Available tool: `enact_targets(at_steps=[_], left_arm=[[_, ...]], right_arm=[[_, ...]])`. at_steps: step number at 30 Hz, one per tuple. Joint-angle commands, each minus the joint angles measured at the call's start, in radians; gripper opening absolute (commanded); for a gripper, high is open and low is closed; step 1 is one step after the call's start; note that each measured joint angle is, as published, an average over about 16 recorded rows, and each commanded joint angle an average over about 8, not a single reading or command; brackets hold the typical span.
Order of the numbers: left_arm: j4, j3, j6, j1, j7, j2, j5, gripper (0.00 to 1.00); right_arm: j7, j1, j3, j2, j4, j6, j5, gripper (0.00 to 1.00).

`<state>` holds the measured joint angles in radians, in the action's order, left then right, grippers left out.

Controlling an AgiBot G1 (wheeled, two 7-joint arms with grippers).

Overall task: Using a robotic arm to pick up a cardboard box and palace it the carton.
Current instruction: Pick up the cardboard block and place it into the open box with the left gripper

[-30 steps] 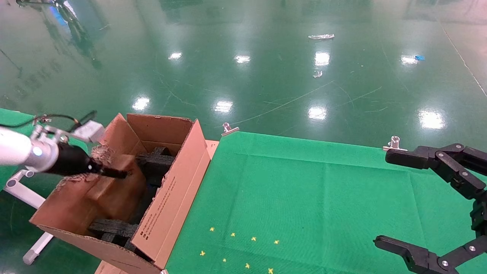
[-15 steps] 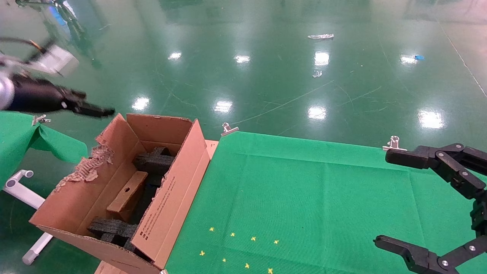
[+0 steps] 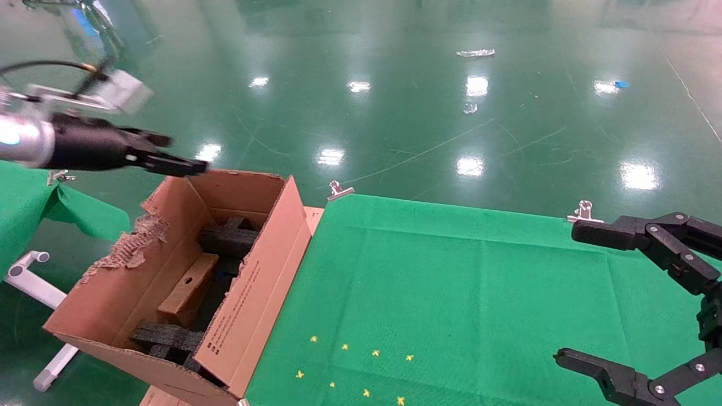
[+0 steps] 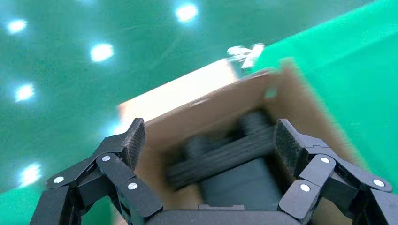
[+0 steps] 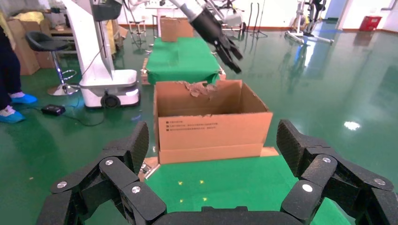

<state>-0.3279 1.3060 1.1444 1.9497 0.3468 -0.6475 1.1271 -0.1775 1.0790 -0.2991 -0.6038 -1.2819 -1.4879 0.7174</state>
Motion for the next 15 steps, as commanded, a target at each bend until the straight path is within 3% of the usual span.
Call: enact_targets(at_steps=[1,15], left_arm=[[-0.035,-0.038,0.013,-0.032,-0.006,0.001,-0.015,1.00],[-0.291,-0.312,0.107,-0.266,-0.048,0.011,-0.121,1.00]], right_arm=[[0.000,0.000,0.000,0.000,0.000,0.000,0.000,1.00],[0.000,0.000,-0.001,0.000,0.000,0.000,-0.001,1.00]])
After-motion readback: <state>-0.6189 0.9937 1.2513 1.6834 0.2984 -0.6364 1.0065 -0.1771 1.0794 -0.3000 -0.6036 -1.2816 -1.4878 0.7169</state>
